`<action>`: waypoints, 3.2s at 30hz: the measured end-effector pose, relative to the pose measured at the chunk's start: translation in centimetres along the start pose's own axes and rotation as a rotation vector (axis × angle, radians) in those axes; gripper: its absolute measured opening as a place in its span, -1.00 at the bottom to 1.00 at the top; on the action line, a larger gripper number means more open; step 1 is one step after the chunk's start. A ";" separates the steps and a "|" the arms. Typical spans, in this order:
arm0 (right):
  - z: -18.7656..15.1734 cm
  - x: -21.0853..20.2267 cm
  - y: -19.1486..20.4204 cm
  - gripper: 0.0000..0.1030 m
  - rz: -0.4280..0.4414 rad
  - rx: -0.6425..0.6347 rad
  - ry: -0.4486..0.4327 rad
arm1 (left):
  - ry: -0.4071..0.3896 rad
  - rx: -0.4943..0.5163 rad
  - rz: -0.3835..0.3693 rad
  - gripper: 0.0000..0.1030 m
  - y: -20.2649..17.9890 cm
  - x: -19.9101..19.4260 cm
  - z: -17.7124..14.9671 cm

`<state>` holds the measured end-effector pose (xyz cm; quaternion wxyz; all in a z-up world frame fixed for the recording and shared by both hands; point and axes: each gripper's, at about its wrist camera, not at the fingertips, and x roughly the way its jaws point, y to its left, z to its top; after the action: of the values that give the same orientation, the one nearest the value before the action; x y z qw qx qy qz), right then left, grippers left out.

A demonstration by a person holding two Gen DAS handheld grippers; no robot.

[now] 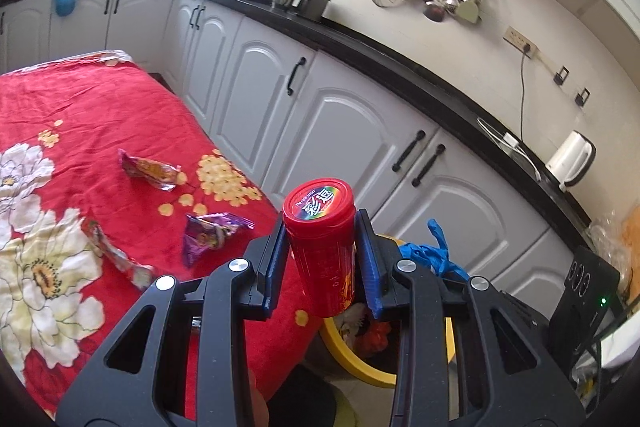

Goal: Collect trash
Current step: 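Carry the red can and blue glove with both tools over the yellow bin, then open the left tool and right tool to drop can and glove into bin, then move both tools back toward the remaining wrappers on the table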

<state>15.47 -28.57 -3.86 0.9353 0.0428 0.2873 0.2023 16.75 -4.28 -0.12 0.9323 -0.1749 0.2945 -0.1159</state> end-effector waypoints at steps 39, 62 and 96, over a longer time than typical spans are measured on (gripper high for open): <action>-5.0 0.5 -9.7 -0.85 -0.162 0.151 0.063 | 0.145 0.173 -0.103 -0.51 -8.4 7.7 -6.1; -7.2 2.2 -12.0 -0.84 -0.161 0.222 0.136 | 0.261 0.185 -0.099 -0.51 -8.7 12.1 -8.9; -5.0 -0.3 -10.0 0.47 -0.145 0.235 0.030 | 0.157 0.097 0.034 0.78 -4.3 7.6 -6.4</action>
<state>16.00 -38.05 -9.80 0.9316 0.1280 0.3252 0.0997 18.59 -12.26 -7.25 0.9155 -0.1148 0.3638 -0.1275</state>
